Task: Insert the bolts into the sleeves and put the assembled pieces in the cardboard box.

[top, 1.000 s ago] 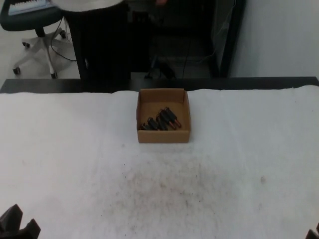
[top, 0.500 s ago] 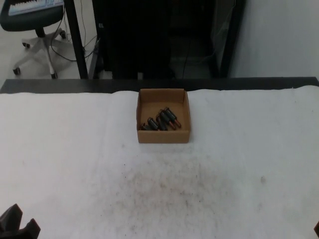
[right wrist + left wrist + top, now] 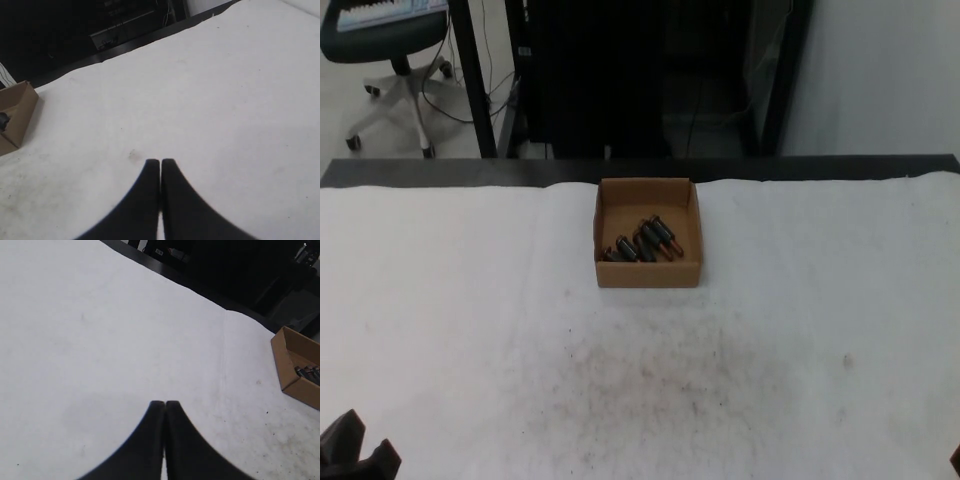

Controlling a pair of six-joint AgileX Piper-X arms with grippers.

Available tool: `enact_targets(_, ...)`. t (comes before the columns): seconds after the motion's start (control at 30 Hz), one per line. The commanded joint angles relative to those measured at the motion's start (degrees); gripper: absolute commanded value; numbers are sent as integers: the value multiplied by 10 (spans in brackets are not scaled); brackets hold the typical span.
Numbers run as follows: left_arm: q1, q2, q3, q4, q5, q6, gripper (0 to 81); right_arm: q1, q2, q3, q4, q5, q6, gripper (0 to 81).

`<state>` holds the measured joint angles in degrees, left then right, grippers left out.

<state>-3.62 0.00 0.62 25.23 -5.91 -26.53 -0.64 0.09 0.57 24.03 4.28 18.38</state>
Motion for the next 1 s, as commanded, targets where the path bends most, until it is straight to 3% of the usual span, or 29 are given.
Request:
enact_targets(0.0,0,0,-6,-6,-5,-1,3,0,-1,-6,-8,0,1,8)
enact_targets(0.27,0,0,-6,-6,-5,-1,3,0,-1,-6,-8,1,-1,8)
enact_targets(0.37,0,0,-6,-6,-5,-1,3,0,-1,-6,-6,1,-26,8)
enact_targets(0.63,0,0,-6,-6,-5,-1,3,0,-1,-6,35,19,-199,8)
enact_targets(0.97,0,0,-6,-6,-5,-1,3,0,-1,-6,83,18,-218,8)
